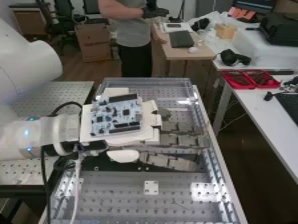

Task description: Grab the paper clip and place it in the clear container

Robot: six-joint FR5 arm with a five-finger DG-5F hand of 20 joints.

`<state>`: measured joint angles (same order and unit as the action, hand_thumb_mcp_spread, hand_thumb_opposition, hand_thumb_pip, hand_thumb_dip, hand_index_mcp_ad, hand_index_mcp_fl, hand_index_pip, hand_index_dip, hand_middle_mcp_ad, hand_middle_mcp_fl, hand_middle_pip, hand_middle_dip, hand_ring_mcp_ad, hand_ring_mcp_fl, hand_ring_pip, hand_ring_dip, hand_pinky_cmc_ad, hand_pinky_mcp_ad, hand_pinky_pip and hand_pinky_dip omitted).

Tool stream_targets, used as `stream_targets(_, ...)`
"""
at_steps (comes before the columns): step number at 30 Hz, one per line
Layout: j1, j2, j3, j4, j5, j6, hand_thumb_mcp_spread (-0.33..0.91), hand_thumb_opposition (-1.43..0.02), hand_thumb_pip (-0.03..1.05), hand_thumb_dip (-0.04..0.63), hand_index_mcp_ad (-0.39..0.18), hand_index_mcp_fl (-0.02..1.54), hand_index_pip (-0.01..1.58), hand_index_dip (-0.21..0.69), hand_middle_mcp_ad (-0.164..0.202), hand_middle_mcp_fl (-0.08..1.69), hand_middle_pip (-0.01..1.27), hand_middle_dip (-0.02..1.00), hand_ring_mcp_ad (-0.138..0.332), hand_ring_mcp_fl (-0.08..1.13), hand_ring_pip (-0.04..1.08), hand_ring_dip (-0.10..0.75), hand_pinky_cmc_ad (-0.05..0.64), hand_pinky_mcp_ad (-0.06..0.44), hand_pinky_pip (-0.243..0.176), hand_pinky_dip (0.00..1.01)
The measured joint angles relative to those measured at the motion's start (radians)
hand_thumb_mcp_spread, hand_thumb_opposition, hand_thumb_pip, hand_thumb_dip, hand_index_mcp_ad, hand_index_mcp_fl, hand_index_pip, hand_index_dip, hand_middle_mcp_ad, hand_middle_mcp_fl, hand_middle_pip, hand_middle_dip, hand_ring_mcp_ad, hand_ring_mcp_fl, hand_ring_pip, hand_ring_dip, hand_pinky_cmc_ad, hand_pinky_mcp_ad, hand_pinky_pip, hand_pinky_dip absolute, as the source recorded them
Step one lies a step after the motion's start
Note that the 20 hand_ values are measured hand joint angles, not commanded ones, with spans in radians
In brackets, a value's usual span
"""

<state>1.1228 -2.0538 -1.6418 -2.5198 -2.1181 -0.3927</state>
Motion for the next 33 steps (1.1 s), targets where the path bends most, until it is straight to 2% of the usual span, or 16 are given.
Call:
stream_targets(8,0.13,0.096,-0.092,0.077,0.037,0.03,0.48,-0.94,0.59,0.298,-0.185,0.56,1.42,0.14,0.037,0.29,0.14,0.2,0.098,0.05,0.11,0.098,0.333,0.278,0.037,0.2)
stream_targets(17,0.295,0.139,-0.143,0.111,0.127,0.028,0.48,-0.94,0.59,0.298,-0.185,0.56,1.41,0.14,0.037,0.29,0.14,0.2,0.098,0.05,0.11,0.098,0.333,0.278,0.037,0.2)
stream_targets(24,0.415,0.132,-0.159,0.12,0.245,0.012,0.48,-0.94,0.59,0.298,-0.185,0.56,1.41,0.14,0.033,0.29,0.14,0.2,0.098,0.05,0.11,0.098,0.333,0.281,0.037,0.2)
stream_targets(29,0.495,0.091,-0.155,0.114,0.37,0.001,0.48,-0.94,0.59,0.298,-0.187,0.56,1.41,0.14,0.033,0.29,0.14,0.2,0.098,0.05,0.11,0.098,0.333,0.278,0.035,0.2)
stream_targets(33,0.531,0.057,-0.146,0.104,0.435,-0.001,0.48,-0.94,0.59,0.298,-0.187,0.56,1.41,0.14,0.037,0.29,0.14,0.2,0.098,0.05,0.11,0.098,0.333,0.281,0.035,0.2)
